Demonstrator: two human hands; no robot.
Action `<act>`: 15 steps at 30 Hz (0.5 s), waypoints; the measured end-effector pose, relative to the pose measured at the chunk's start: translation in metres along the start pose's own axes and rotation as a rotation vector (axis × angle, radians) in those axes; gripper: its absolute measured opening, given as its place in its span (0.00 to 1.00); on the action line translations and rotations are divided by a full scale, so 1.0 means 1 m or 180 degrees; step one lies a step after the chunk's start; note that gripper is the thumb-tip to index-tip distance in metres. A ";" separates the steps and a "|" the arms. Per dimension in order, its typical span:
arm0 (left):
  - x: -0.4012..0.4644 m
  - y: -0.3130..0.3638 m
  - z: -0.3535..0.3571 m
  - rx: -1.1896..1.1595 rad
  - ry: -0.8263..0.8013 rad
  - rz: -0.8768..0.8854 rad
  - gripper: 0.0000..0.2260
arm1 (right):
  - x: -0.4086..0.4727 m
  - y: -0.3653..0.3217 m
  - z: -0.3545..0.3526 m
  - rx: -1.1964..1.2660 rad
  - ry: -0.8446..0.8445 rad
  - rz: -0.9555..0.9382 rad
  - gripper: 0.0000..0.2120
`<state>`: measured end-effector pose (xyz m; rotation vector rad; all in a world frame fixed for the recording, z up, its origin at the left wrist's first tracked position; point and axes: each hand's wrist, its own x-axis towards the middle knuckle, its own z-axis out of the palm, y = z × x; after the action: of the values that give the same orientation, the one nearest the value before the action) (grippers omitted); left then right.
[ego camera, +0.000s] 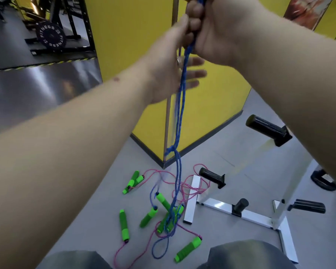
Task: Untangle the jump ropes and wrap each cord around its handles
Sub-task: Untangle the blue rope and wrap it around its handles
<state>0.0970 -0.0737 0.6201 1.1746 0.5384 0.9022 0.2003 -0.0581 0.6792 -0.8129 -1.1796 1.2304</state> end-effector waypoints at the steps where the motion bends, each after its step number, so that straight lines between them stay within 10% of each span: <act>1: -0.002 -0.002 0.003 0.0260 0.0199 -0.0011 0.26 | 0.004 0.004 -0.003 -0.0101 -0.0075 -0.0013 0.14; 9: 0.026 0.007 -0.013 0.0584 0.0949 0.0336 0.13 | -0.001 0.007 -0.002 -0.1051 0.0122 -0.0293 0.05; 15: 0.029 0.041 -0.014 0.0127 0.1198 0.0620 0.14 | -0.029 0.061 -0.025 -0.1410 -0.0506 0.1066 0.13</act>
<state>0.0890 -0.0372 0.6564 1.1108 0.7561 1.2984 0.2100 -0.0709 0.6093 -1.3012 -1.5182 1.3399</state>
